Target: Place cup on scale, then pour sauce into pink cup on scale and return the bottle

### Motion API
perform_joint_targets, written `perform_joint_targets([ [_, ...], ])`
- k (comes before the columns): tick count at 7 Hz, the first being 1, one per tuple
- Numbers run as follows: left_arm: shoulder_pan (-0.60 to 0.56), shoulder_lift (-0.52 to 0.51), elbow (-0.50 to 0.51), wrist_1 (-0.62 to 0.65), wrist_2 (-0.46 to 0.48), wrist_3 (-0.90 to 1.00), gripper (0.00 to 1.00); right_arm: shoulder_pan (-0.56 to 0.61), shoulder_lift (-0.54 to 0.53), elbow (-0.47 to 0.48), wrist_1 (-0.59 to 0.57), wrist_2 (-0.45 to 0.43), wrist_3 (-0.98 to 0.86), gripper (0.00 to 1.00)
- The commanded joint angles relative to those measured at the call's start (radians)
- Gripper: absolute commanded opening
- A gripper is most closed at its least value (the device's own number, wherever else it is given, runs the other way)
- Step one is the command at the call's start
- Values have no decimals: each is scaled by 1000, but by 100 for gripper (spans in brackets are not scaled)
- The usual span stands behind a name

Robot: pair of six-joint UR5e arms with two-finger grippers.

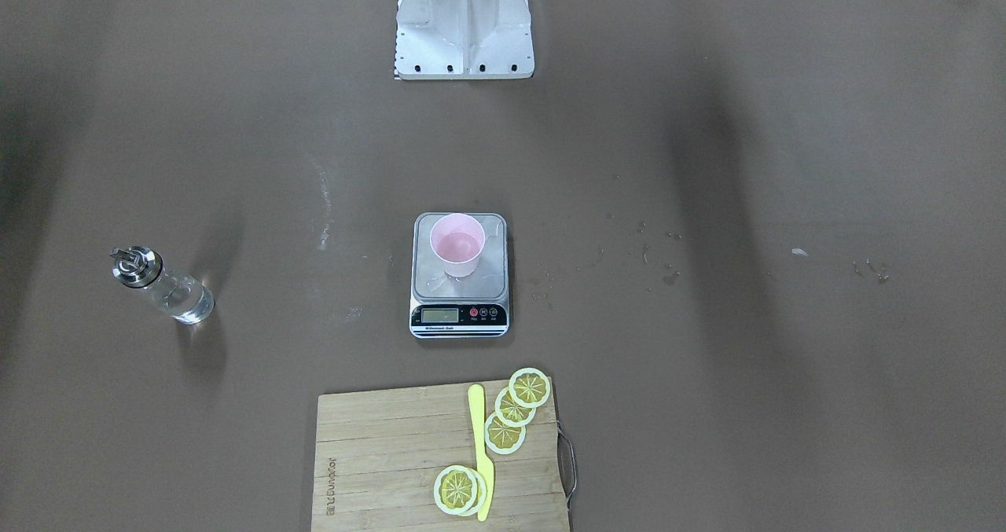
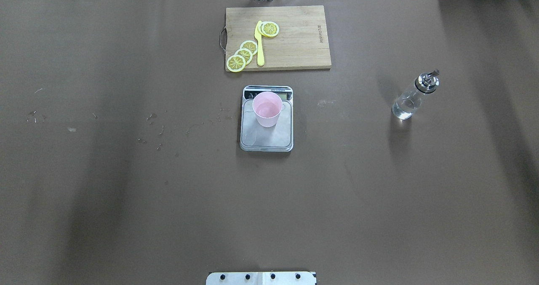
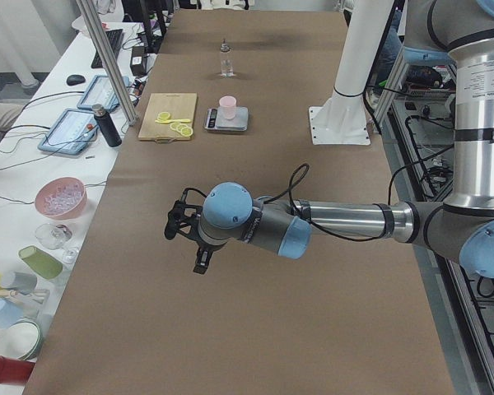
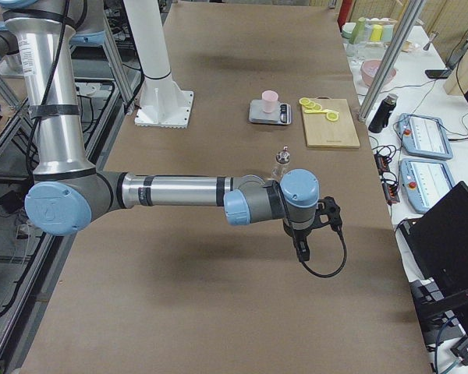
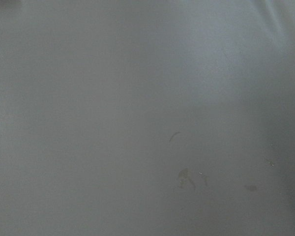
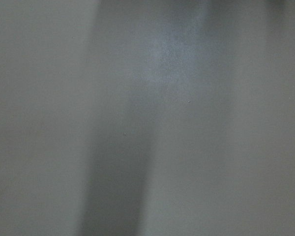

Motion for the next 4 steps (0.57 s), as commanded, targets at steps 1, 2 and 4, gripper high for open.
perform_joint_targets([
  [1, 0, 0, -7, -1, 0, -2, 97, 1, -1, 5, -10, -6, 13, 100],
  [2, -2, 6, -7, -1, 0, -2, 97, 1, -13, -9, -19, -18, 13, 100],
  [4, -2, 8, -7, -1, 0, 0, 97, 2, -58, -3, -16, -18, 13, 100],
])
